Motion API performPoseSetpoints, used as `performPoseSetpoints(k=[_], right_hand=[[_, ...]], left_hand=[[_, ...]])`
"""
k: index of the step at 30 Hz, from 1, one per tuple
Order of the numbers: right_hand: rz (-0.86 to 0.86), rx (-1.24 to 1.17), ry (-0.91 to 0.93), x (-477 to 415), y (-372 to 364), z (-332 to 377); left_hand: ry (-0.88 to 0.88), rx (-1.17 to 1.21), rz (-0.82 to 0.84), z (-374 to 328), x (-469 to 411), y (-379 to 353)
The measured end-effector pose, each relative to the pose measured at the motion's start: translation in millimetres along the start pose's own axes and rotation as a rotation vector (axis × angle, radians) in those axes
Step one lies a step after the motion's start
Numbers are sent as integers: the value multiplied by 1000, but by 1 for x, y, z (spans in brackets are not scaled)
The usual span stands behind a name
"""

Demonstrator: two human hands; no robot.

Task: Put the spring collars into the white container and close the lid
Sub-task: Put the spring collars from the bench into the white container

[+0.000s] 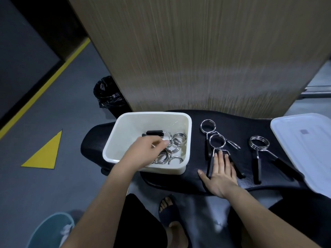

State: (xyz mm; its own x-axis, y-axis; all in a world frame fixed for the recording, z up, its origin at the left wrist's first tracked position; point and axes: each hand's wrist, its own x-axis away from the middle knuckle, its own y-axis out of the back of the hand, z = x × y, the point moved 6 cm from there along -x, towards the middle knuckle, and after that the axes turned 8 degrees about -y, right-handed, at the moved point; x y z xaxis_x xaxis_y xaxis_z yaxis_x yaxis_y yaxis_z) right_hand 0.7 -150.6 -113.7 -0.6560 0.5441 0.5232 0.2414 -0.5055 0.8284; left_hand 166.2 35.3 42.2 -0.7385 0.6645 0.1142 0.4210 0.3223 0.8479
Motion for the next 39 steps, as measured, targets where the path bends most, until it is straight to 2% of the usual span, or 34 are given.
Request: performPoseSetpoints(k=[2,4,6,10,16,18,20,23,25,27,30,32,34,36,39], right_hand=[[-3,-8,1,0,0,0],[-12,-14,-3,0,1,-1],[-25,-13,1,0,2,-1],[-74,-59,12,4,5,-1],[-418,-314,42,29,30,-12],[-454,-414,-78,40,47,-25],[-419,-519,-161,47,60,-39],[-399,-761,-74,58,78,-58],[-321,-1031,60,72,87,-64],[-165,-1331,156,86,96,-70],[97,-1567,233,97,107,-78],[300,-1665,264,104,106,-77],[460,-1753,293,111,104,-74],[572,-1835,322,116,99,-72],[688,-1940,334,117,93,-76]], left_hand=[[-15,-11,99,-14,18,-14],[-53,-231,142,-20,25,-24],[-101,-353,102,-21,24,-27],[-120,-370,54,-23,23,-25],[-75,-382,29,-21,24,-24],[-70,-426,-47,-23,26,-23],[-122,-425,-198,-28,32,-20],[-349,-337,-547,-48,48,-19],[-409,-279,-746,-70,63,-24],[-436,-210,-770,-98,72,-34],[-395,78,-506,-129,62,-60],[-270,287,-281,-140,47,-82],[-168,398,-97,-148,38,-108],[-86,437,-56,-150,34,-122],[-8,628,-51,-148,34,-132]])
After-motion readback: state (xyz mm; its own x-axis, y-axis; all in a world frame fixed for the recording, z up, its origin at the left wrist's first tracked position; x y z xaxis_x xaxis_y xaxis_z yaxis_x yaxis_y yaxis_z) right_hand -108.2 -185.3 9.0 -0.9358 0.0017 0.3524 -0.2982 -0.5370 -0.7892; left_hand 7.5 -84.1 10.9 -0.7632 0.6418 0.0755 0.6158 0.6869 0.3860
